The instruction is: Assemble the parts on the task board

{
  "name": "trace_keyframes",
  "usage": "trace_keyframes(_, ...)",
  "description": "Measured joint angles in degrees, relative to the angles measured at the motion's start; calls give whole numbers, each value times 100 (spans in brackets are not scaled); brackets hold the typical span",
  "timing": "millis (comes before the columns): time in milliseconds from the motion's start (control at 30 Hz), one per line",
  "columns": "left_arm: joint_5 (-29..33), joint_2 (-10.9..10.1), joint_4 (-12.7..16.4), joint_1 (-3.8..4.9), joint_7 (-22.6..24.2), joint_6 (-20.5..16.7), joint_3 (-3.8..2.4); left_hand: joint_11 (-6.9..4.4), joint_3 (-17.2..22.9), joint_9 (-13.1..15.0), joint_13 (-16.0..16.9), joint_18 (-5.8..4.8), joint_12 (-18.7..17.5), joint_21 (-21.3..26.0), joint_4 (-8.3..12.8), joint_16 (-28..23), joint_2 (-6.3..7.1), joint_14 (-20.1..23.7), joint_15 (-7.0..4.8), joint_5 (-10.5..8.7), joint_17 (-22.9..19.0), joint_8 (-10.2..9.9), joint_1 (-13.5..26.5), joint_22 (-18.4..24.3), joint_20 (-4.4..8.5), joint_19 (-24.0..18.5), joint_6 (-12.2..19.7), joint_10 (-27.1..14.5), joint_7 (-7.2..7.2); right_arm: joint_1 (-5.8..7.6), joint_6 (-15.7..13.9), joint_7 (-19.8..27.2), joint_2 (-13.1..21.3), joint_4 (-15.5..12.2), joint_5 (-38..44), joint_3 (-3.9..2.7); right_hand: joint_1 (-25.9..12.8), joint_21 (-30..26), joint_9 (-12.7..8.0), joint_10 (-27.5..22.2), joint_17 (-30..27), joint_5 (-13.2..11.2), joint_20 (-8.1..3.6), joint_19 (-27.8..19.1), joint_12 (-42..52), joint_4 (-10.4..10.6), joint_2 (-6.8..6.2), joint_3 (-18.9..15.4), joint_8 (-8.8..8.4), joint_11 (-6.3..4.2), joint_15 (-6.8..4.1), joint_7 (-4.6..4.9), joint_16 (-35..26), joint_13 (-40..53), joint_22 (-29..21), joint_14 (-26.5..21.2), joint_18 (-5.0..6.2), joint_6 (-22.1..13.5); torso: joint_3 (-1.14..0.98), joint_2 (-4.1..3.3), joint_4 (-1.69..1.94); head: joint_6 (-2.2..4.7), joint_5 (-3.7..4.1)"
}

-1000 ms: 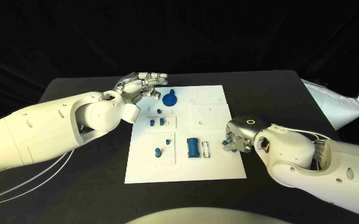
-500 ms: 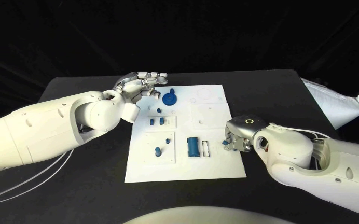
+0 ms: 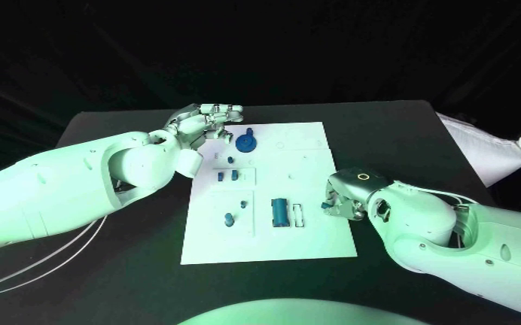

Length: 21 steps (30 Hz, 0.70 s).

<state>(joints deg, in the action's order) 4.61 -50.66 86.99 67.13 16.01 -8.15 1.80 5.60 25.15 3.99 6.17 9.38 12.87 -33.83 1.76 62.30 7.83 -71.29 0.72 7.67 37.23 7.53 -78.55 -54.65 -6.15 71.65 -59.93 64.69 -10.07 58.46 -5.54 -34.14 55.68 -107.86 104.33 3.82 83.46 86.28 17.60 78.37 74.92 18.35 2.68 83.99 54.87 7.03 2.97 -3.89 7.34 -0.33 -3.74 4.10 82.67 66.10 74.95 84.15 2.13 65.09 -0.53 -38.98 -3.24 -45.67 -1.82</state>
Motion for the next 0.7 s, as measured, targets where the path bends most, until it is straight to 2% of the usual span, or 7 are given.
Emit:
trace_keyframes(100,0,0,2,0,-1,1,0,0,0,0,0,13,0,0,0,0,0,0,0,0,0,0,0,0,0,0,0,0,0,-10,-280,-22,37,-34,-333,14,-60,0,-37,1,0,308,0,0,-22,23,59,258,-73,0,0,37,0,-1,0,0,0,-39,1,0,0,5,-3)
trace_keyframes(133,0,0,2,0,-1,1,0,0,0,0,0,13,0,0,0,0,0,0,0,0,0,0,0,0,0,0,0,0,0,-11,-393,-29,54,-51,-508,21,-67,0,-37,1,0,376,0,0,-23,89,59,342,-75,0,0,42,0,-1,0,0,0,-47,2,0,0,7,-3)
trace_keyframes(200,0,0,2,-1,-2,1,0,0,0,0,0,14,0,0,0,0,0,0,0,0,0,0,0,0,0,0,0,0,0,-7,-543,-38,74,-80,-801,33,-209,0,-36,1,0,462,0,0,-35,137,-22,485,-75,-1,-1,32,0,-2,0,1,0,-56,2,0,0,10,-3)
trace_keyframes(267,0,0,3,-1,-3,1,0,0,0,0,-1,14,0,0,0,0,0,0,0,0,0,0,0,0,0,0,0,0,0,9,-684,-49,91,-107,-1156,47,-469,0,-35,8,0,480,0,0,-35,112,-62,714,-74,5,-1,31,0,20,0,1,0,-55,2,0,0,18,1)
trace_keyframes(400,0,3,8,-1,-4,1,0,0,0,0,-1,13,0,0,0,0,-22,0,0,0,-7,0,-22,5,0,0,0,0,0,78,-934,-74,113,-160,-1820,46,-793,0,61,76,-1,438,0,0,3,257,-207,804,-44,-11,-4,-4,0,55,-1,-1,0,-19,4,-1,2,27,10)
trace_keyframes(700,0,1,17,-2,-6,2,0,0,0,0,5,12,1,21,0,0,-46,0,0,0,-18,0,-46,5,0,0,0,0,0,144,-1359,-96,26,-228,-2864,31,-923,0,67,86,-1,552,0,0,27,327,-323,857,-40,-21,-4,-18,0,75,-1,-2,0,-5,6,-4,13,17,-14)
